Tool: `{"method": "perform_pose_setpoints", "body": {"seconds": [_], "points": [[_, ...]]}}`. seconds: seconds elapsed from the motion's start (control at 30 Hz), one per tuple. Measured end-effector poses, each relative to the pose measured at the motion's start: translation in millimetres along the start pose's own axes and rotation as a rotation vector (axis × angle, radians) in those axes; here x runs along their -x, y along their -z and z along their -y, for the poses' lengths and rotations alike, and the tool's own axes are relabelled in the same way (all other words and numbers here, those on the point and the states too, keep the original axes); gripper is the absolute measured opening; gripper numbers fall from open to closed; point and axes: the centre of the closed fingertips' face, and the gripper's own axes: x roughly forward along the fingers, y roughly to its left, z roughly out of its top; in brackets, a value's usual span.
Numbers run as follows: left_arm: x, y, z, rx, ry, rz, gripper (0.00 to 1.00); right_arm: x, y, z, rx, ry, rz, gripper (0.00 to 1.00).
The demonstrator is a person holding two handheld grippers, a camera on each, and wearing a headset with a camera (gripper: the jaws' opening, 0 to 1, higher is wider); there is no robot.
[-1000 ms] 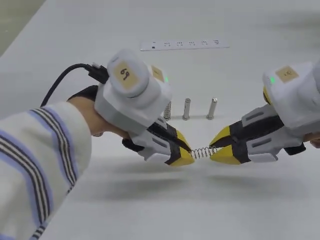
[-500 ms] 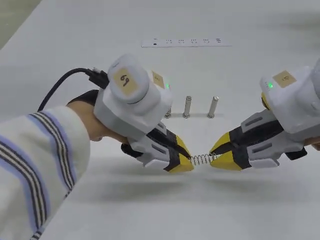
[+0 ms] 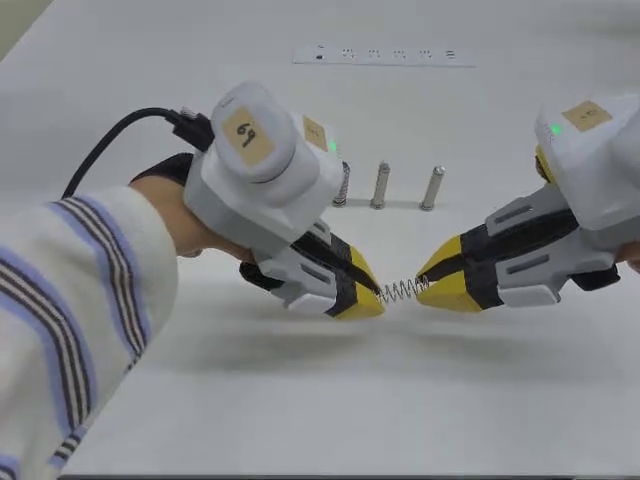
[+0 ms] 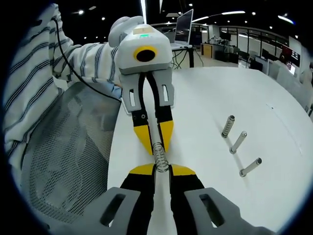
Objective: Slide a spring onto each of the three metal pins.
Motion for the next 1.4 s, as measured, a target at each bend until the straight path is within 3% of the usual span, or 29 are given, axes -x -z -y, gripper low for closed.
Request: {"method": "perform_pose_setpoints", "body": {"seconds": [0.33, 0.4, 0.73, 0.93, 1.27, 1.4], "points": [[-6.4, -2.6, 3.7, 0.004, -0.003, 0.047, 0.02, 4.7, -2.1, -2.5, 0.039, 0.008, -0.031, 0.08], [-8.0, -2.4, 6.4, 0.028, 0.01, 0.052, 0.02, 4.7, -3.5, -5.0, 0.046, 0.002, -0.035, 0.08], [-12.0, -6.9, 10.2, -0.022, 0.022, 0.108, 0.02, 7.7, -9.7, -9.2, 0.064, -0.01, -0.079, 0.08], [-16.2, -10.4, 11.5, -0.01, 0.023, 0.15, 0.02, 9.1, -10.4, -11.5, 0.089, -0.02, -0.126, 0.08], [-20.5, -11.9, 10.3, -0.022, 0.017, 0.184, 0.02, 6.9, -11.6, -12.0, 0.143, -0.037, -0.192, 0.08], [-22.4, -8.4, 8.3, -0.017, 0.01, 0.174, 0.02, 6.0, -7.2, -7.8, 0.155, -0.041, -0.219, 0.08]]}}
